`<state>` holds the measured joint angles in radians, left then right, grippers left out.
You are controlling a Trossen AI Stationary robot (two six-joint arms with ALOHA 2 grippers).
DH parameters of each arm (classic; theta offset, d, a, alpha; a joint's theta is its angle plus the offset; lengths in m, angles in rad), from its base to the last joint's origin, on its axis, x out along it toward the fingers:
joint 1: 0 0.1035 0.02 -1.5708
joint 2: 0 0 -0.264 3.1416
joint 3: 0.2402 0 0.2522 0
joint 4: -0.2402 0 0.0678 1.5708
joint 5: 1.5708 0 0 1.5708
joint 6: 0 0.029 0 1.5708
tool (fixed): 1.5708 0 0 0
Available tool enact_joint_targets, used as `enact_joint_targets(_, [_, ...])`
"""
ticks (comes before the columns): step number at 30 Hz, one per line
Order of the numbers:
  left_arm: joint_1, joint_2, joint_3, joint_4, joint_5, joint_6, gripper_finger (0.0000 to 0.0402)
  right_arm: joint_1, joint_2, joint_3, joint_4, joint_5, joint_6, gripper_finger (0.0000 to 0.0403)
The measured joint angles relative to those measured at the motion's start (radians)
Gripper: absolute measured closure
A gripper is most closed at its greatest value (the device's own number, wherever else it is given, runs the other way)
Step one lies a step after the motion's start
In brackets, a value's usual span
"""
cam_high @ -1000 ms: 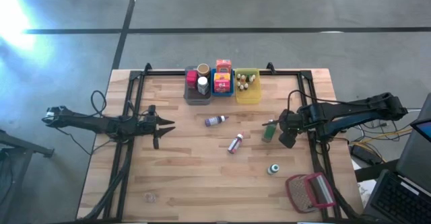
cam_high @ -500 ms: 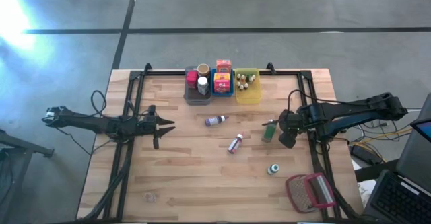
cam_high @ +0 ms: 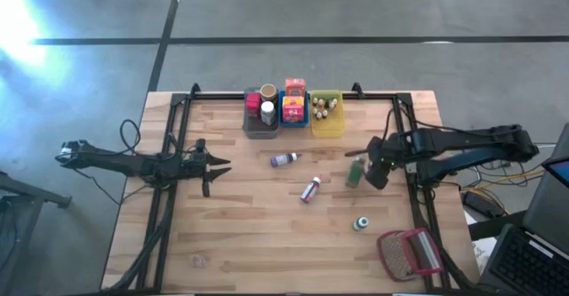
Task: Pick & Place Kitchen Items
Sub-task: Put the red food coloring bottle into the yellow bin
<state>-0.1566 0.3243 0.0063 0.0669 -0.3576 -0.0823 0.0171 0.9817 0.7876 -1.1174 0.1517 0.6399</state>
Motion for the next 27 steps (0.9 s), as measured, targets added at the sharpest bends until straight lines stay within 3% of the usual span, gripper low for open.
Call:
enact_joint_targets(14, [0.0,0.0,0.0,0.0,0.0,0.0,0.0293,-0.217,0.063,0.206,0.006,0.007,-0.236,0.0282])
enact_joint_targets(27, [0.0,0.0,0.0,0.0,0.0,0.0,0.0293,-0.403,0.334,0.478,0.008,-0.006,-0.469,0.0277])
